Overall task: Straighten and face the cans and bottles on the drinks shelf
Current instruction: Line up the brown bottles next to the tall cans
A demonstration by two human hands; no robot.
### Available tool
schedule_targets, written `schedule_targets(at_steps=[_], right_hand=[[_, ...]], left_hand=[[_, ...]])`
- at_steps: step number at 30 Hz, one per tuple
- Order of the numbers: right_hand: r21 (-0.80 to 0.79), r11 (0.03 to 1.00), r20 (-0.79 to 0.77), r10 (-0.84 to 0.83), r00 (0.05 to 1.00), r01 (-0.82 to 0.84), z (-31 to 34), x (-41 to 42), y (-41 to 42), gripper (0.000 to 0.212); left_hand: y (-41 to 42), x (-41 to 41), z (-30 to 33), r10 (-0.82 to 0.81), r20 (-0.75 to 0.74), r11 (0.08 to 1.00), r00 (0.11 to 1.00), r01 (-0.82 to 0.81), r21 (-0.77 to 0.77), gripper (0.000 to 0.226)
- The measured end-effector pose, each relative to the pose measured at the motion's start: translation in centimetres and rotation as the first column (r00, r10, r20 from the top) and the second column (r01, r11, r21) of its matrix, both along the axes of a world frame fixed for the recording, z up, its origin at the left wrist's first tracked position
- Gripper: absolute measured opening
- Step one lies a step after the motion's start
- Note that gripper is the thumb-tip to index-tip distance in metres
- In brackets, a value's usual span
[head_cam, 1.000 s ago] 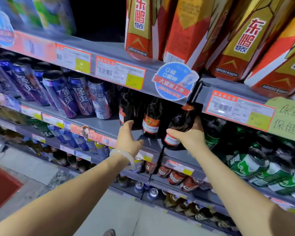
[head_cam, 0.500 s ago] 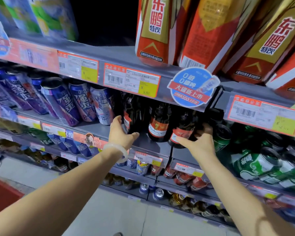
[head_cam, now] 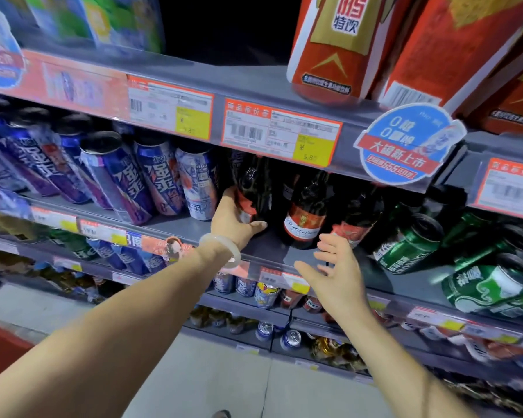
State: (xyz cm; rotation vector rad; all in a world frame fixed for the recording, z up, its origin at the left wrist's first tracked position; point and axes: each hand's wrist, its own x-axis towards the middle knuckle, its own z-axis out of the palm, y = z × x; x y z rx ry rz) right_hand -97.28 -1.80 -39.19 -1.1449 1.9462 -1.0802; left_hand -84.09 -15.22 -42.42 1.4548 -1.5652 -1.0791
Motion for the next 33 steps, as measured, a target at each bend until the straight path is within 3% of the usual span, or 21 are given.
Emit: schedule_targets(at_steps=[5, 8, 13, 20, 25, 33], right_hand=[[-0.005, 0.994, -0.043, 0.108, 0.993, -0.108, 0.3, 2.3, -2.0, 0.055], [0.02, 0.98, -0.021, 0.2, 0.98, -0.199, 0.7, 3.5, -4.5, 0.064], [0.168, 0.975, 0.155, 0.121, 0.981, -0.147, 0.4, 4.8, -7.9, 0.067], [0.17, 0.983, 0.214, 0.032, 0.976, -0.069, 0.1, 5.3, -10.2, 0.057], [0.167, 0.986, 0.328, -0.051, 0.943, -0.005, -1.1, 6.4, -9.9, 0.064], [0.137, 0.99, 0.334, -0.011, 0.943, -0.037, -2.1, 6.7, -11.0, 0.077]], left_hand=[[0.8, 0.8, -1.4, 0.079, 0.063, 0.995, 0.995, -0.075, -0.064, 0.075], [0.9, 1.8, -1.6, -0.039, 0.061, 0.999, 0.997, 0.038, 0.01, 0.093], [-0.2, 2.1, -0.8, -0.199, -0.033, 0.98, 0.98, 0.199, 0.017, 0.079], [0.2, 1.6, -2.3, 0.024, -0.113, 0.997, 0.993, -0.033, -0.073, 0.055], [0.0, 2.4, -2.7, 0.041, 0.044, 0.991, 0.998, -0.035, -0.133, 0.058], [-0.4, 2.1, -2.4, 0.117, 0.033, 0.99, 0.993, -0.114, -0.078, 0.056]])
